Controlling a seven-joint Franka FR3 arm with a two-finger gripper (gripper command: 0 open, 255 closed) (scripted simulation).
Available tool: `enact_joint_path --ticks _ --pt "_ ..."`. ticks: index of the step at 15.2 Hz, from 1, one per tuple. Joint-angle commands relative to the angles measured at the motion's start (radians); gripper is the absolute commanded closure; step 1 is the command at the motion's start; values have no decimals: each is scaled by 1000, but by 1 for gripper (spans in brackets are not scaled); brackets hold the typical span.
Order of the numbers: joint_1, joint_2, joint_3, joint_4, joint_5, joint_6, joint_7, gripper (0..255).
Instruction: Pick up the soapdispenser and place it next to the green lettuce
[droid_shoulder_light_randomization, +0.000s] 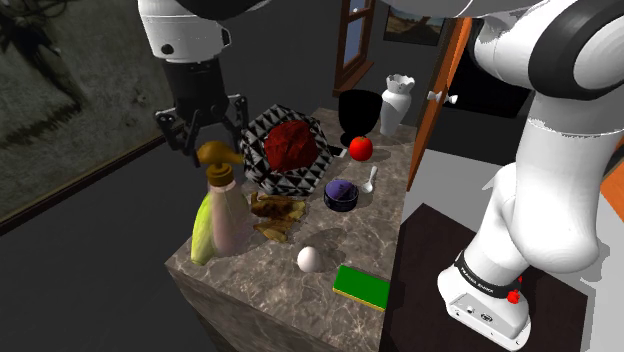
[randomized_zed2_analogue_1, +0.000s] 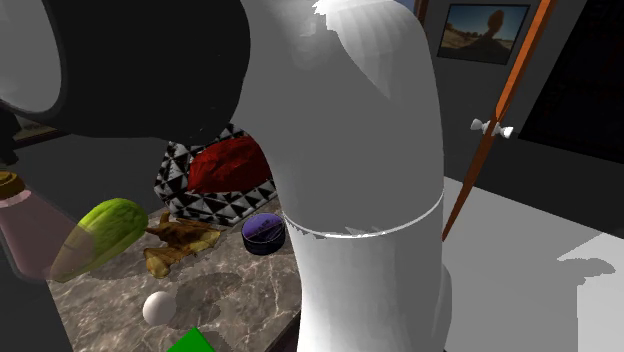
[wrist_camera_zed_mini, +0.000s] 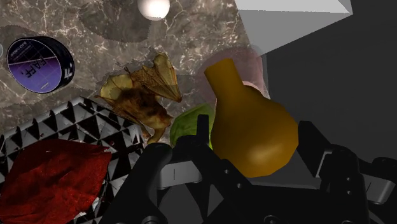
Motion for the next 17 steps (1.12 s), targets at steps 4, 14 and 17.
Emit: enact_joint_path --ticks 4,14,17 --pt "-5 -15 -1 -90 4 77 -4 255" --pt "-10 -20 -4 -232 5 213 -7 255" --pt "-11 -17 -4 -268 4 252 -7 255"
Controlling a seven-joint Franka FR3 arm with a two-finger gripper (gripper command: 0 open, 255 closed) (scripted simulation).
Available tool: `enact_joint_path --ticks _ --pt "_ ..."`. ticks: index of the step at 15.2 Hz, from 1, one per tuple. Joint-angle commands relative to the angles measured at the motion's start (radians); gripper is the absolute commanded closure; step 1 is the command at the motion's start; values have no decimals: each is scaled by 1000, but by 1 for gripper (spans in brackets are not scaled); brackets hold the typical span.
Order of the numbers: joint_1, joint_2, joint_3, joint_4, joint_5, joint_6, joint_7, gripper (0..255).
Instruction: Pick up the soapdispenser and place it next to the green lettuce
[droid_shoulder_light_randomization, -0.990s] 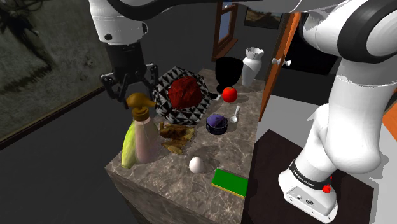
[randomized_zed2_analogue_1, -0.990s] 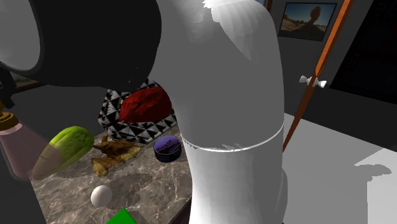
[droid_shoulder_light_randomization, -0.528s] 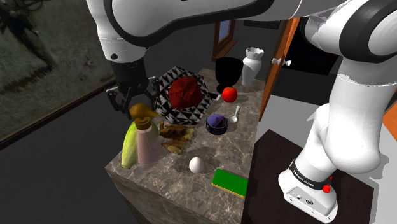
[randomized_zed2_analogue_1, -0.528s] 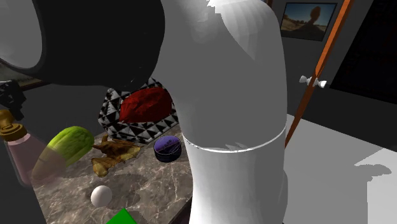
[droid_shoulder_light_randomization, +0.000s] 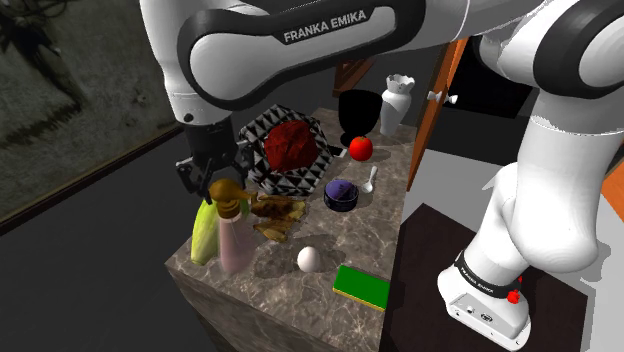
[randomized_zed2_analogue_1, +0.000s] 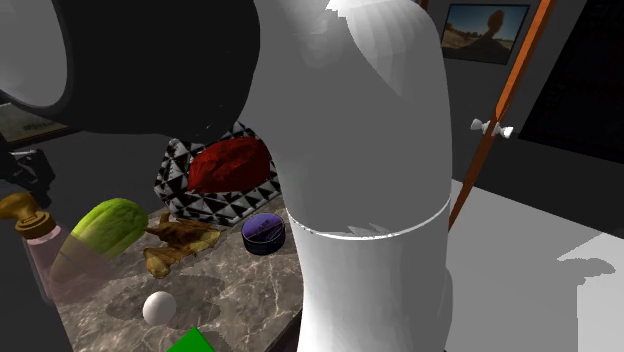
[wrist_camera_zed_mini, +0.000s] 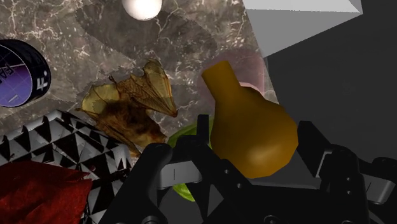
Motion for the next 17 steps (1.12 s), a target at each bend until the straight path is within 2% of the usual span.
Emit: enact_joint_path --ticks 1,3,11,12,17 --pt "0 5 0 -19 -2 25 1 255" --pt "0 8 -1 -40 -3 50 1 255" --pt "0 8 -1 -40 -3 50 1 255" --pt "0 8 -1 -40 -3 50 1 0" --pt "0 9 -1 -40 -3 50 1 0"
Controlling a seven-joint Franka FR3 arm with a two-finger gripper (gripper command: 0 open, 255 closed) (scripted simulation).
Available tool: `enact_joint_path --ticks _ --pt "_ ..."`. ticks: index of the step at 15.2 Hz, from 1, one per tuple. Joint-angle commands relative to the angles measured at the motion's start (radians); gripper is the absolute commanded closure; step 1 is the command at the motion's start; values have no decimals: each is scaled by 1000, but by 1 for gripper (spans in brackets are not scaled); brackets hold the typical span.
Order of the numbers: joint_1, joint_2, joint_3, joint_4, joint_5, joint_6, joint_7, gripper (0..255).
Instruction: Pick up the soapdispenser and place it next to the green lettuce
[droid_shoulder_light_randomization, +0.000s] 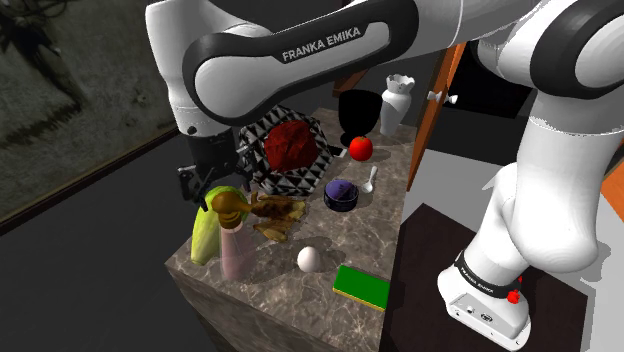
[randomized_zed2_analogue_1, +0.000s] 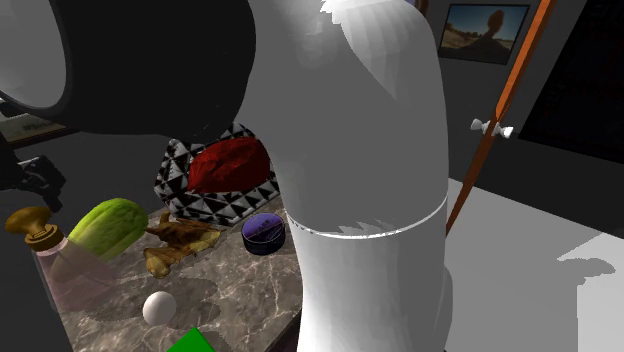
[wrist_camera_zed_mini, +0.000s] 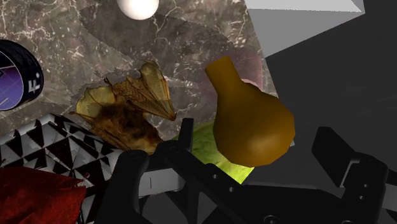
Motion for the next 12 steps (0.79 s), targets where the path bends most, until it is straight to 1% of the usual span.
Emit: enact_joint_path --ticks 1,4,12 --pt "0 -3 0 29 1 -33 -1 0" --pt "1 -4 1 122 2 -126 -2 0" --pt "1 -4 1 122 2 -126 -2 0"
